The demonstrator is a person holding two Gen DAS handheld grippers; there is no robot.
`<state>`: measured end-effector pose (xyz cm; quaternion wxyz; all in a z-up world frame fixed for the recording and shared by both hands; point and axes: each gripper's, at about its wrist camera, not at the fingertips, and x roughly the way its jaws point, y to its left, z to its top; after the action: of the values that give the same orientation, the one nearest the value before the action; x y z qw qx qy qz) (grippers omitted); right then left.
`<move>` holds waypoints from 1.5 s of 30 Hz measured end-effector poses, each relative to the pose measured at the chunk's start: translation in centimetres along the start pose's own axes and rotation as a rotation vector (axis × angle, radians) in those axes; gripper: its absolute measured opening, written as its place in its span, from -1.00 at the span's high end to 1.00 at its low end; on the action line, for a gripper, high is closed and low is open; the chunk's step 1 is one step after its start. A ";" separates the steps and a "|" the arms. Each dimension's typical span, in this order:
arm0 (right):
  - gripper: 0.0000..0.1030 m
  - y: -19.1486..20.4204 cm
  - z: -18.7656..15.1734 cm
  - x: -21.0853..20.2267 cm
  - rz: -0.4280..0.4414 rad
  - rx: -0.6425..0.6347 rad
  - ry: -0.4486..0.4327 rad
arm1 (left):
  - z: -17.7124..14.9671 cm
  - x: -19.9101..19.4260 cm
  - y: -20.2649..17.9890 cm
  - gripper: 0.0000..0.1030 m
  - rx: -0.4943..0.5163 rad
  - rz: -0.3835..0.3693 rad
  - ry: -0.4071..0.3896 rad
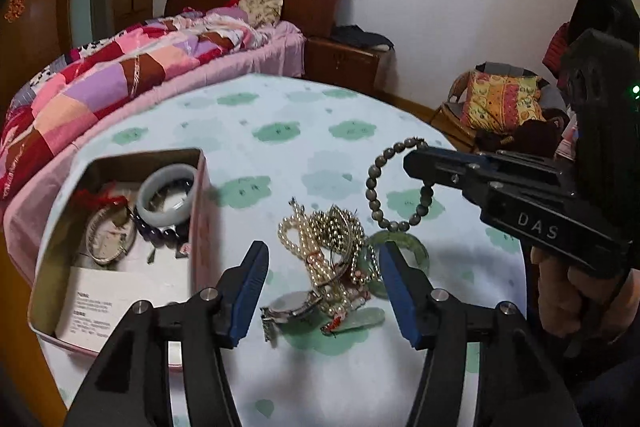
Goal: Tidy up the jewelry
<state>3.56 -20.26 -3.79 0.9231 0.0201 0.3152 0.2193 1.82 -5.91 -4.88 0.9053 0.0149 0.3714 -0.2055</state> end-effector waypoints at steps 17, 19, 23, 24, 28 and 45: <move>0.78 0.9 -1.6 1.2 0.015 -0.008 0.061 | -1.8 4.3 0.4 0.22 0.002 -0.006 0.131; 0.78 0.9 -1.8 1.3 0.009 -0.008 0.069 | -1.9 4.6 0.6 0.30 -0.007 -0.011 0.139; 0.78 0.8 -1.9 1.4 0.009 -0.006 0.073 | -1.9 4.7 1.2 0.65 -0.042 -0.037 0.141; 0.78 0.8 -1.9 1.5 0.009 -0.006 0.073 | -1.8 4.7 1.3 0.72 -0.046 -0.042 0.139; 0.78 0.9 -2.0 1.6 0.011 -0.006 0.071 | -1.7 4.2 1.2 0.90 -0.054 -0.052 0.127; 0.78 2.5 -0.1 0.3 0.019 -0.038 0.015 | 2.0 -3.4 2.8 0.96 -0.099 -0.048 -0.109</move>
<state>2.77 -17.85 -3.61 0.9187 0.0041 0.3178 0.2343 2.06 -2.53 -1.49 0.9186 -0.0499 0.3317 -0.2091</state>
